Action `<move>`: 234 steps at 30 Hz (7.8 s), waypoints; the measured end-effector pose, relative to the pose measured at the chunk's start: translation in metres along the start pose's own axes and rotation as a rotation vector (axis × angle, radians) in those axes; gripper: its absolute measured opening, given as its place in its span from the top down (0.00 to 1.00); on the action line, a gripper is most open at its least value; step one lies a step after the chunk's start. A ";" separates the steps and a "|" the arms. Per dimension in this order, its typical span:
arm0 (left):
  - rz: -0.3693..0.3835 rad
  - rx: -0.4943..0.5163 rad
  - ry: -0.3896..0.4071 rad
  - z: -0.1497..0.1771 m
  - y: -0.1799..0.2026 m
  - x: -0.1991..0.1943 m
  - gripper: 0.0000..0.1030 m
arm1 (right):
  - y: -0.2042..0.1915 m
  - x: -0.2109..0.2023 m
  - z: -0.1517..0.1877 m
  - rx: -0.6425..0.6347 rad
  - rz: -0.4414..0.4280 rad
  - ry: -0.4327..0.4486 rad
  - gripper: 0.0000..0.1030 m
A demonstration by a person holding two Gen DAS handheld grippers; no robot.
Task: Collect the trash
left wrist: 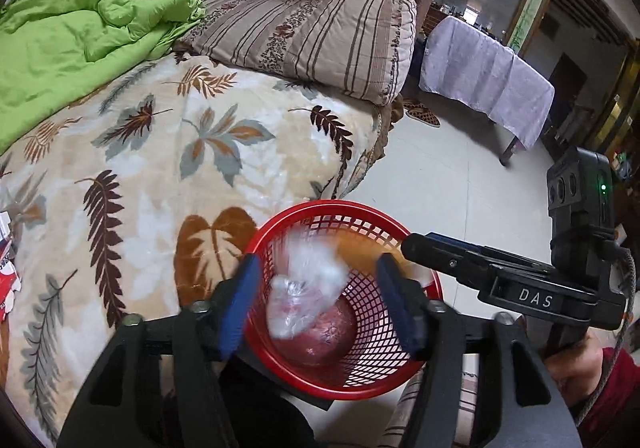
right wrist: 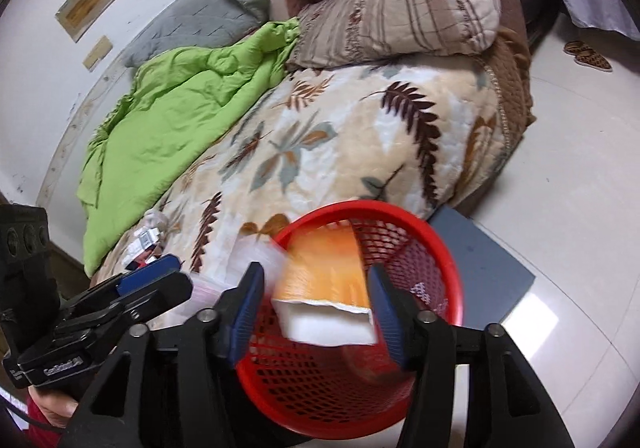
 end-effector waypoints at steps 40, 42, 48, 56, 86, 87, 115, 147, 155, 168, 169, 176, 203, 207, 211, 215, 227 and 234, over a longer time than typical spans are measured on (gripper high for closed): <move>-0.705 -0.790 0.167 0.134 -0.397 -0.173 0.28 | -0.307 0.152 0.088 -0.548 -0.354 -0.281 0.31; -0.728 -0.806 0.146 0.134 -0.407 -0.163 0.28 | -0.312 0.157 0.091 -0.562 -0.356 -0.290 0.31; -0.703 -0.837 0.087 0.146 -0.427 -0.137 0.41 | -0.324 0.172 0.094 -0.586 -0.370 -0.319 0.31; -0.740 -0.818 0.081 0.155 -0.435 -0.142 0.57 | -0.366 0.203 0.102 -0.665 -0.388 -0.348 0.31; -0.816 -0.782 0.027 0.183 -0.445 -0.159 0.48 | -0.426 0.250 0.125 -0.866 -0.380 -0.218 0.65; -0.820 -0.776 0.023 0.183 -0.445 -0.158 0.47 | -0.426 0.242 0.121 -0.849 -0.393 -0.198 0.65; -0.915 -0.435 0.186 0.127 -0.361 -0.165 0.53 | -0.381 0.221 0.077 -0.609 -0.302 -0.070 0.65; -0.946 -0.364 0.170 0.122 -0.356 -0.159 0.53 | -0.380 0.228 0.075 -0.570 -0.313 -0.096 0.65; -0.945 -0.361 0.170 0.122 -0.355 -0.157 0.53 | -0.381 0.228 0.076 -0.570 -0.315 -0.096 0.65; -0.945 -0.356 0.173 0.120 -0.353 -0.155 0.53 | -0.381 0.228 0.076 -0.570 -0.316 -0.098 0.65; -0.945 -0.357 0.172 0.120 -0.353 -0.155 0.53 | -0.380 0.228 0.076 -0.570 -0.316 -0.098 0.65; -0.946 -0.356 0.174 0.120 -0.352 -0.155 0.53 | -0.381 0.227 0.075 -0.570 -0.317 -0.098 0.65; -0.885 -0.306 0.204 0.104 -0.313 -0.144 0.53 | -0.351 0.184 0.066 -0.442 -0.391 -0.096 0.65; -0.848 -0.307 0.211 0.102 -0.297 -0.143 0.53 | -0.329 0.165 0.062 -0.416 -0.396 -0.100 0.65; -0.792 -0.277 0.230 0.097 -0.269 -0.144 0.53 | -0.303 0.146 0.054 -0.366 -0.408 -0.110 0.65; -0.683 -0.243 0.230 0.087 -0.235 -0.138 0.53 | -0.276 0.115 0.040 -0.321 -0.414 -0.085 0.65; -0.330 -0.063 0.167 0.042 -0.107 -0.090 0.53 | -0.154 0.040 -0.001 -0.169 -0.294 0.002 0.65; -0.165 0.001 0.084 0.019 -0.046 -0.045 0.53 | -0.069 0.011 -0.018 -0.001 -0.210 0.031 0.63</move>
Point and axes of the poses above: each gripper's, at about its wrist camera, not at the fingertips, and x roughly the way its jaws point, y to its right, z to its underside, the point moved 4 cm from there along x, roughly the way its jaws point, and after that the axes turned 4 degrees about x, right-handed, at the moved point
